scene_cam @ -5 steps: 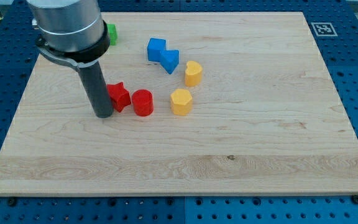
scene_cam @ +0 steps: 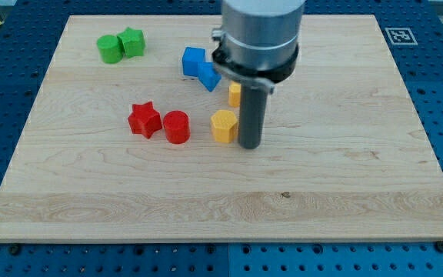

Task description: Push the yellow hexagon slightly to the left

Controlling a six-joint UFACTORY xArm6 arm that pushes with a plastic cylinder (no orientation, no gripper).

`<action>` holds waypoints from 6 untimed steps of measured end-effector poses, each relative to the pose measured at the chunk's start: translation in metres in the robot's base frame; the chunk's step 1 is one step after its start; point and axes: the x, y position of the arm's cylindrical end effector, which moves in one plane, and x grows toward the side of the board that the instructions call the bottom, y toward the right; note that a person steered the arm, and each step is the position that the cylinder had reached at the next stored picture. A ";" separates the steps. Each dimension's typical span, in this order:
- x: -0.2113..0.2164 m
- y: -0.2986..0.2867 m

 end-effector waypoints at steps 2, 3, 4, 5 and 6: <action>-0.043 0.002; -0.034 0.008; -0.014 0.013; -0.009 0.002; -0.017 -0.020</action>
